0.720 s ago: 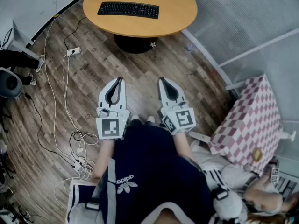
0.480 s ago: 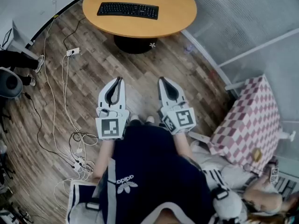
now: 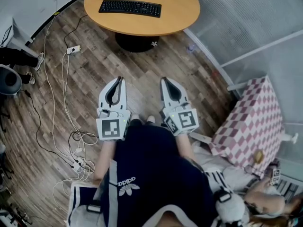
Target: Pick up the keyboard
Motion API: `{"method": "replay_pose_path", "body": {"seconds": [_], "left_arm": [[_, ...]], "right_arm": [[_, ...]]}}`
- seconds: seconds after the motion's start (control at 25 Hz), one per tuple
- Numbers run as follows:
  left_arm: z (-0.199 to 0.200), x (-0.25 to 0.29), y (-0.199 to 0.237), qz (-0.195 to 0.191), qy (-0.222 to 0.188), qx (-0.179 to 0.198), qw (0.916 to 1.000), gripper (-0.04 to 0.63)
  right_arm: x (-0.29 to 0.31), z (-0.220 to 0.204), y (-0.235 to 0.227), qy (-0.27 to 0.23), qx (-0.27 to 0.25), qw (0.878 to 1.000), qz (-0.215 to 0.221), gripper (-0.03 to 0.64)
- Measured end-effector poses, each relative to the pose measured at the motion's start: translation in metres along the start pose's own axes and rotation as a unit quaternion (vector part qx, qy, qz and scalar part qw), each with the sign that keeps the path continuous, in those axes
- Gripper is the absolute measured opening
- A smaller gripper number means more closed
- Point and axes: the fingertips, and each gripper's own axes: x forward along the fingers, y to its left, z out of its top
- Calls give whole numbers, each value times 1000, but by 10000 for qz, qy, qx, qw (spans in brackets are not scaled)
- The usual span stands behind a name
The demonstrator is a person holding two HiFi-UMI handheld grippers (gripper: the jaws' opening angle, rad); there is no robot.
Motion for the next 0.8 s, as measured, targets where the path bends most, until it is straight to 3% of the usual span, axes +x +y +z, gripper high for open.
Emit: {"method": "replay_pose_path", "body": {"seconds": [0.52,0.8], "left_arm": [[0,-14,18,-39,-50,-90,9999,20],[-10,-13,30,-49,217,11,9998,20]], "right_arm": [[-4,4,18,-219,36,9997,-100,6],[1,0,14,-87,17,9999,-117,6]]}}
